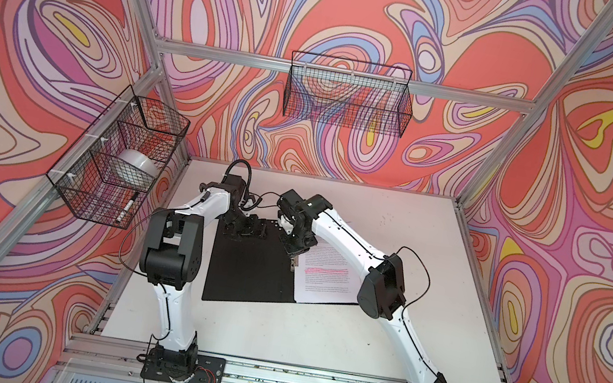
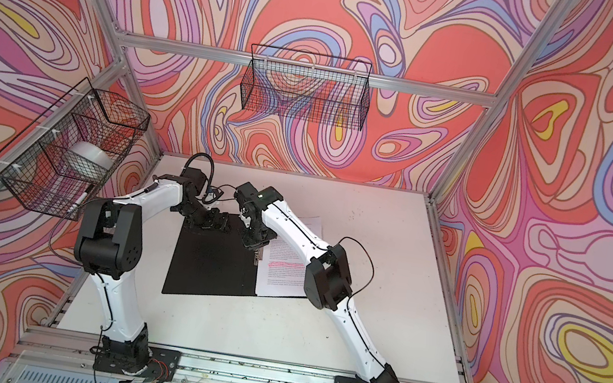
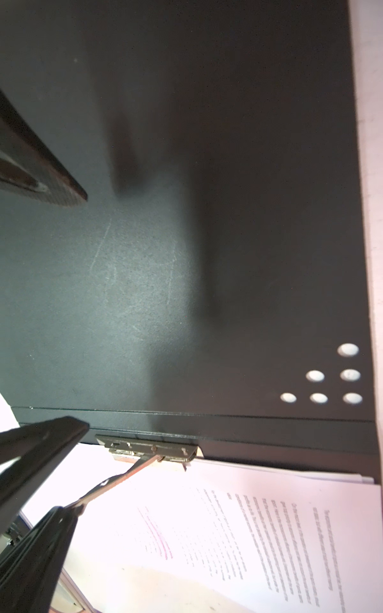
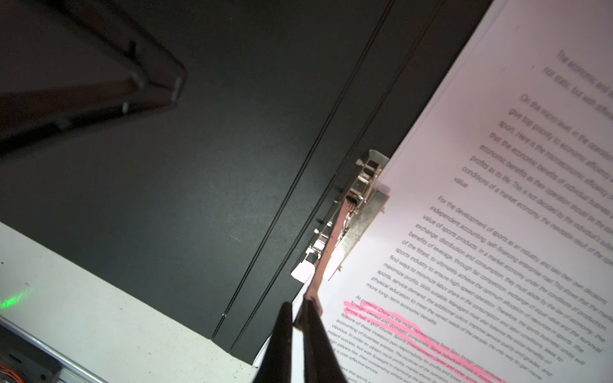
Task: Put the files into the folder
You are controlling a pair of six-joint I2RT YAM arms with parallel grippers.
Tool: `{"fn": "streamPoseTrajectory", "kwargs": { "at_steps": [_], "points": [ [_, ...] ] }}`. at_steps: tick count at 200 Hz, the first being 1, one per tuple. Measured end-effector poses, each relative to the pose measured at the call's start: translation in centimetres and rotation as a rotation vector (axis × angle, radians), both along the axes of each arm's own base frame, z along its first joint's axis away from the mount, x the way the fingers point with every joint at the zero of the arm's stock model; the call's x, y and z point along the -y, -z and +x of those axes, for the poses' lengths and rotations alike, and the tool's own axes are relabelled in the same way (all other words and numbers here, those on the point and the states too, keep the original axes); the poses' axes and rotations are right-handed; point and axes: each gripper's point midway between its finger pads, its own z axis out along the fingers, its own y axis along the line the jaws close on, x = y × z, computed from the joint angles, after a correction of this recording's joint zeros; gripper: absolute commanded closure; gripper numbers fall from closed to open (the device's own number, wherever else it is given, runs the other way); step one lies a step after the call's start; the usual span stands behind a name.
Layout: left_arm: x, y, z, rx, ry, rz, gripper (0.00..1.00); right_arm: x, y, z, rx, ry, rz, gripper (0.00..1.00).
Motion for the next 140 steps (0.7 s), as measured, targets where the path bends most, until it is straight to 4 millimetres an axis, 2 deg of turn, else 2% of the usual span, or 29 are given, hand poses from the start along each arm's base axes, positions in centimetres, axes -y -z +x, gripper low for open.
{"fn": "streamPoseTrajectory", "kwargs": {
  "at_steps": [56,140],
  "points": [
    [-0.1,0.2,0.0,-0.010,-0.014,0.005,0.01,0.5,0.9,-0.8,-0.039,-0.005,-0.026,0.90],
    [-0.8,-0.5,1.1,0.052,0.042,0.058,0.06,0.0,0.7,0.2,-0.007,-0.012,-0.017,0.88]
  ]
}}
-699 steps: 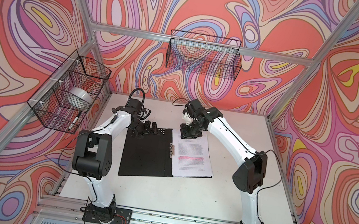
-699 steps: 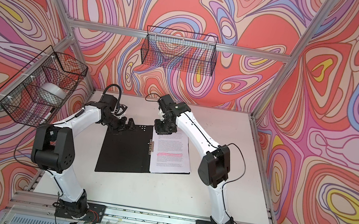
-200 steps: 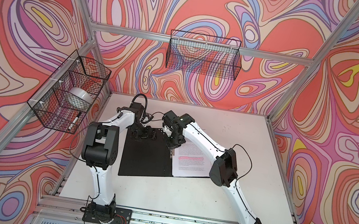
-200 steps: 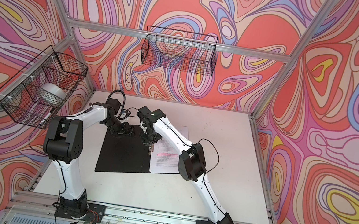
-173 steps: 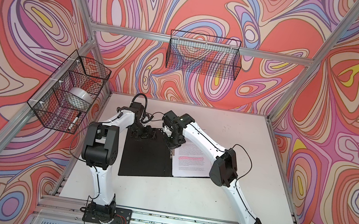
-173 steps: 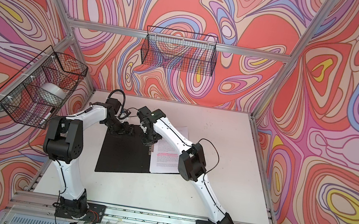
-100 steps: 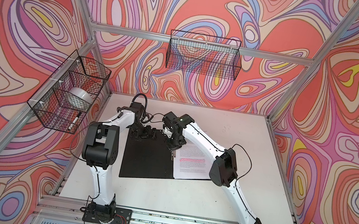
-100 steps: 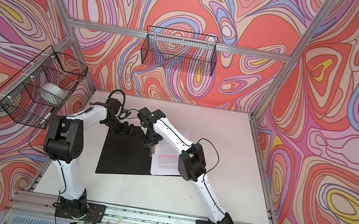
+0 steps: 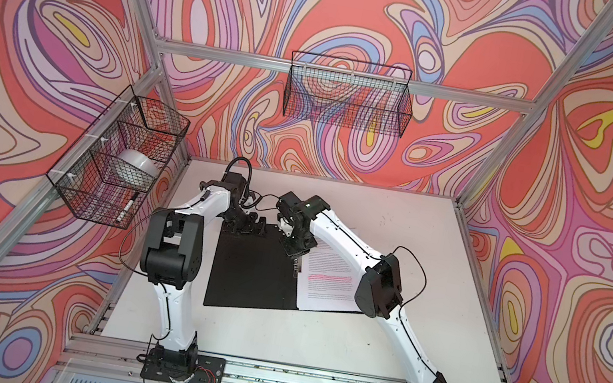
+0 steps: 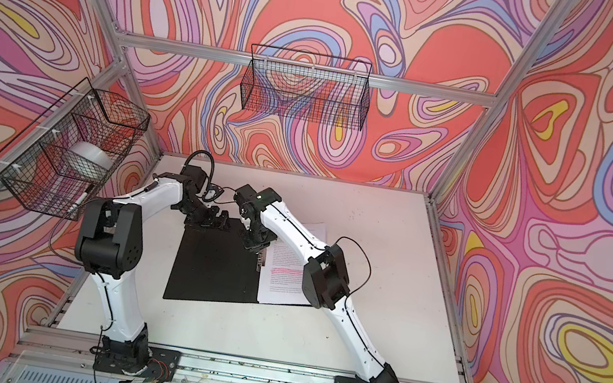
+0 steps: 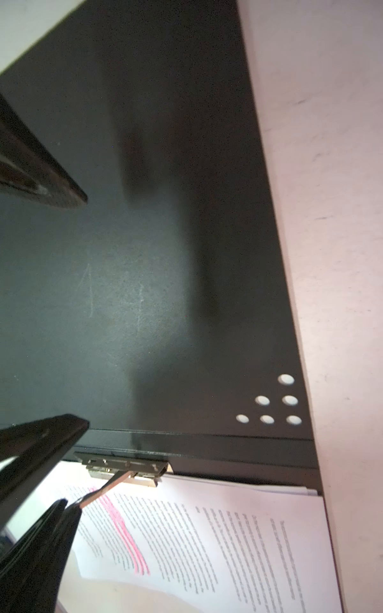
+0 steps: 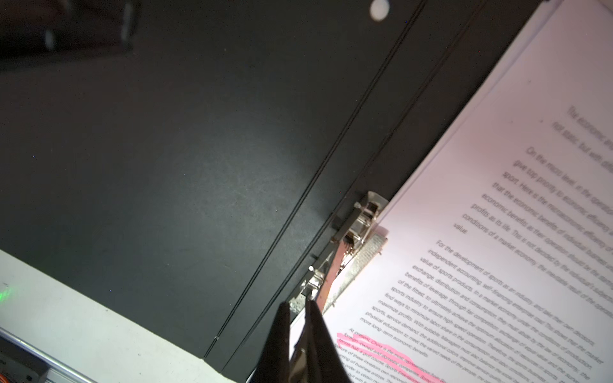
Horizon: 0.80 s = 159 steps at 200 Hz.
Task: Put the files into the folder
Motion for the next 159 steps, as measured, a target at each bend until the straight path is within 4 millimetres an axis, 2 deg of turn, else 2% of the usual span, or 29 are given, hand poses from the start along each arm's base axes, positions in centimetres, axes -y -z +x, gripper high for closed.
{"fn": "streamPoseTrajectory", "kwargs": {
  "at_steps": [55,86,113,159],
  "points": [
    [-1.4,1.0,-0.7,0.039,0.095,0.120,0.10,-0.2,-0.5,1.4,0.028,0.021,0.040,0.88],
    [-1.2,1.8,-1.4,0.041,0.176,0.198,0.11,-0.1,-1.3,2.1,0.039,0.031,0.062,0.88],
    [-0.7,1.9,-1.6,0.050,0.235,0.238,0.12,0.2,-1.5,1.7,0.025,0.031,0.056,0.88],
    [-1.1,2.2,-1.7,0.050,0.275,0.270,0.14,0.6,-1.8,0.6,-0.020,0.023,0.048,0.88]
  ]
}}
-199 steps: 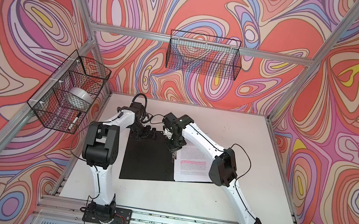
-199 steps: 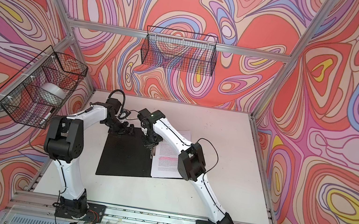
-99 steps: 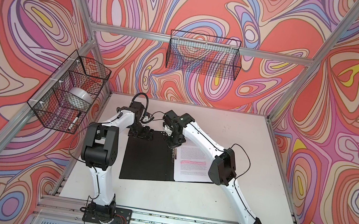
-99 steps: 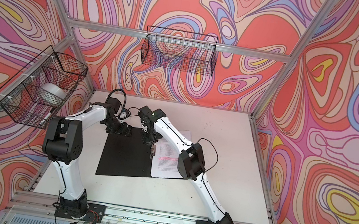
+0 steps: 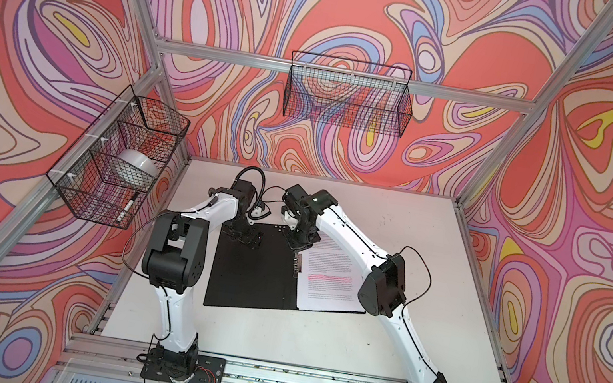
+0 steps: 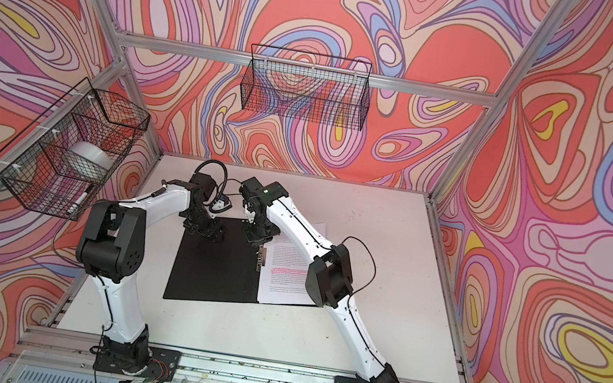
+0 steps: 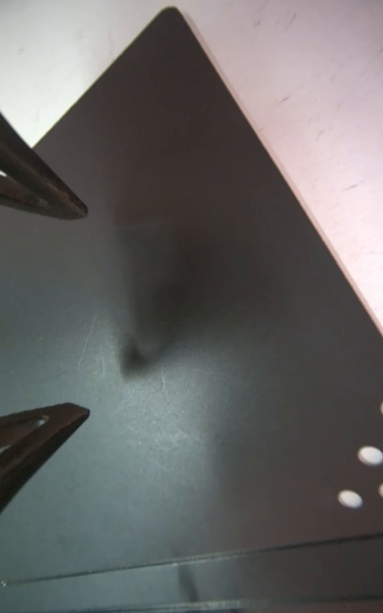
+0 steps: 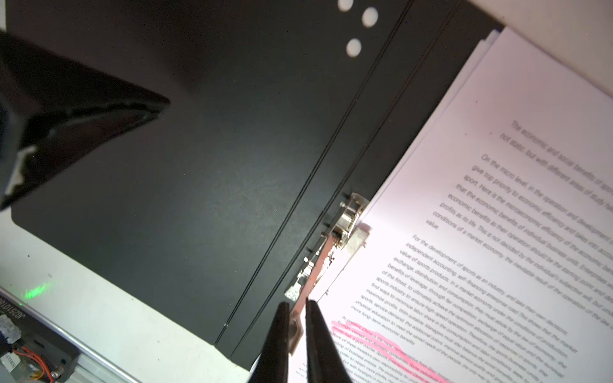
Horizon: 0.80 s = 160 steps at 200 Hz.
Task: Put the files into the folder
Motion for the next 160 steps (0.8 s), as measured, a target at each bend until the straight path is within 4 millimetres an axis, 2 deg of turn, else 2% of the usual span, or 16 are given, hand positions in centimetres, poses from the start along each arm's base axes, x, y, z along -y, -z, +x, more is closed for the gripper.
{"fn": "streamPoseTrajectory", "kwargs": {
  "at_steps": [83,160],
  "points": [
    [0.3,1.7,-1.6,-0.089,0.030,0.017,0.15,0.5,0.1,-1.0,-0.044,-0.013,-0.018,0.88],
    [0.3,1.7,-1.7,-0.107,0.023,0.023,0.15,0.4,0.1,-0.9,-0.040,-0.012,-0.014,0.88]
  ]
}}
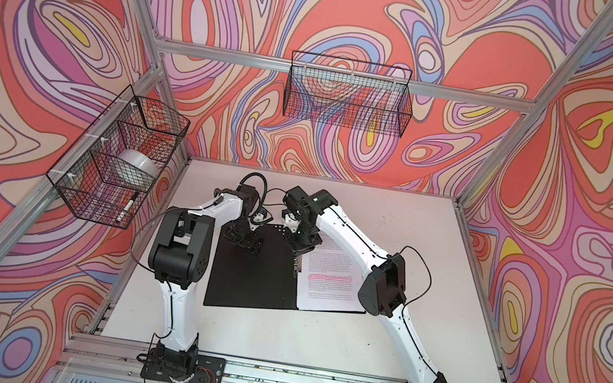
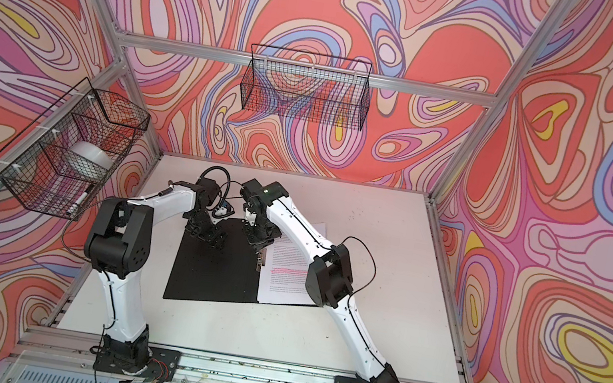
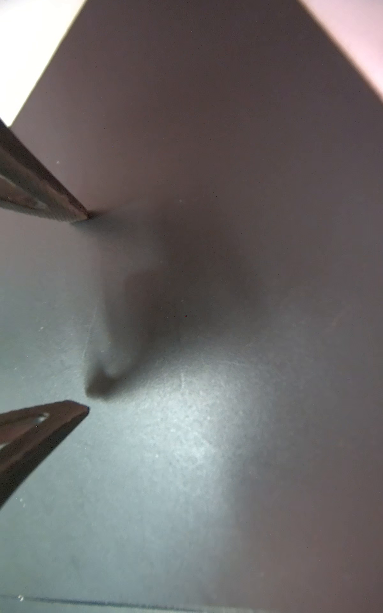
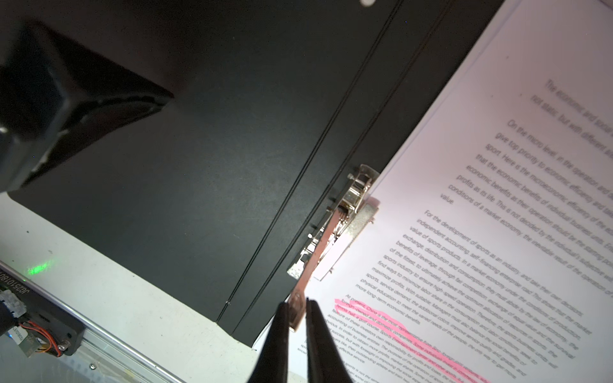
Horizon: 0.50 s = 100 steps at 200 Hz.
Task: Put the files into the folder
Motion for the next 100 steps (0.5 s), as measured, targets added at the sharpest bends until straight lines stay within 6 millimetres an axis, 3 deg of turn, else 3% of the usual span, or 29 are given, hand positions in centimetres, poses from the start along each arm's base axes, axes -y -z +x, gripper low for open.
{"fn": "streamPoseTrajectory", "kwargs": {
  "at_steps": [100],
  "points": [
    [-0.38,0.15,-0.14,-0.008,-0.016,0.023,0.15,-0.57,-0.09,-0.57,-0.019,-0.007,0.020,0.87]
  ]
}}
